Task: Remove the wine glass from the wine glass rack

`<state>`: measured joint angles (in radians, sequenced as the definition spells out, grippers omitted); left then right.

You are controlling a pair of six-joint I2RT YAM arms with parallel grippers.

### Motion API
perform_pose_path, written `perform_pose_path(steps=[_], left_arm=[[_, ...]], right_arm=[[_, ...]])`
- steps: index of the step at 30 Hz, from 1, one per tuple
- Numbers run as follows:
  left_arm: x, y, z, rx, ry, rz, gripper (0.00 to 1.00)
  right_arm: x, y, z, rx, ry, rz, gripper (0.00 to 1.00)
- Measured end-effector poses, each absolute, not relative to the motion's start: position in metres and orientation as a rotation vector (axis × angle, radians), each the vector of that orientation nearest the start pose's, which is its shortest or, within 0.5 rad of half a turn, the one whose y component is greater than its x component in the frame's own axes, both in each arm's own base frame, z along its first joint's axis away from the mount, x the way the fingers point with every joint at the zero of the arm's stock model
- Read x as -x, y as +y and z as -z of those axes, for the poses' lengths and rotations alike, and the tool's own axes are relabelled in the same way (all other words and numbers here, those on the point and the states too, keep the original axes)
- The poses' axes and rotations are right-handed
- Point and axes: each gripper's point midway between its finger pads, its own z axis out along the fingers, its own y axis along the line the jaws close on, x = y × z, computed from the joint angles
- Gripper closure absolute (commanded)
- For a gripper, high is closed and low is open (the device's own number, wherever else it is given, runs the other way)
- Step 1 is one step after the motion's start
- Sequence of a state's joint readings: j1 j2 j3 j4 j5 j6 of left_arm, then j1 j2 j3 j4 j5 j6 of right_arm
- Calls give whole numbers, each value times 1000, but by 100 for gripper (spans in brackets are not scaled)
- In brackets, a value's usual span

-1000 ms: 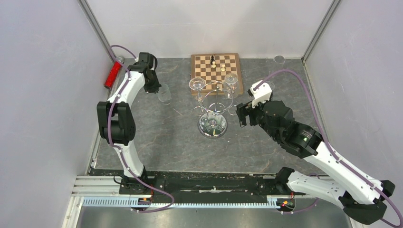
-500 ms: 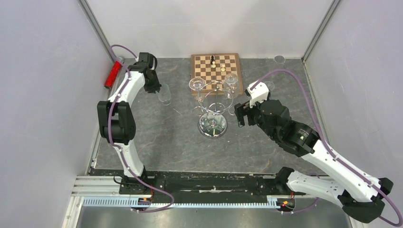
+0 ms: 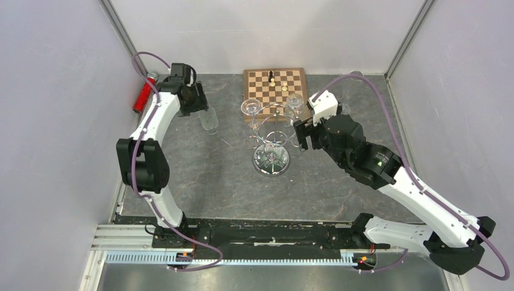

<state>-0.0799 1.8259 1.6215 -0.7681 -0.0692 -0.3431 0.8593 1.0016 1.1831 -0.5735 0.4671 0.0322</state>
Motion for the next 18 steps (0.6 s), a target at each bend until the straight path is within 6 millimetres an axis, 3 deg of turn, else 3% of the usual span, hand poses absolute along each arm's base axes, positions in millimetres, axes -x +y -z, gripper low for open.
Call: perform_pose_path(steps=[5, 10, 13, 18], left_arm=[[-430, -41, -178, 345, 2460, 127, 22], [-406, -48, -195, 316, 2420, 202, 22], [-391, -52, -199, 302, 2412, 236, 22], [-374, -60, -209, 271, 2382, 307, 23]], right_arm=[[-268, 187, -344, 453, 1817, -146, 15], [-287, 184, -361, 402, 1815, -135, 21], [-312, 172, -358, 332, 1856, -141, 23], [-342, 159, -334, 248, 1951, -175, 24]])
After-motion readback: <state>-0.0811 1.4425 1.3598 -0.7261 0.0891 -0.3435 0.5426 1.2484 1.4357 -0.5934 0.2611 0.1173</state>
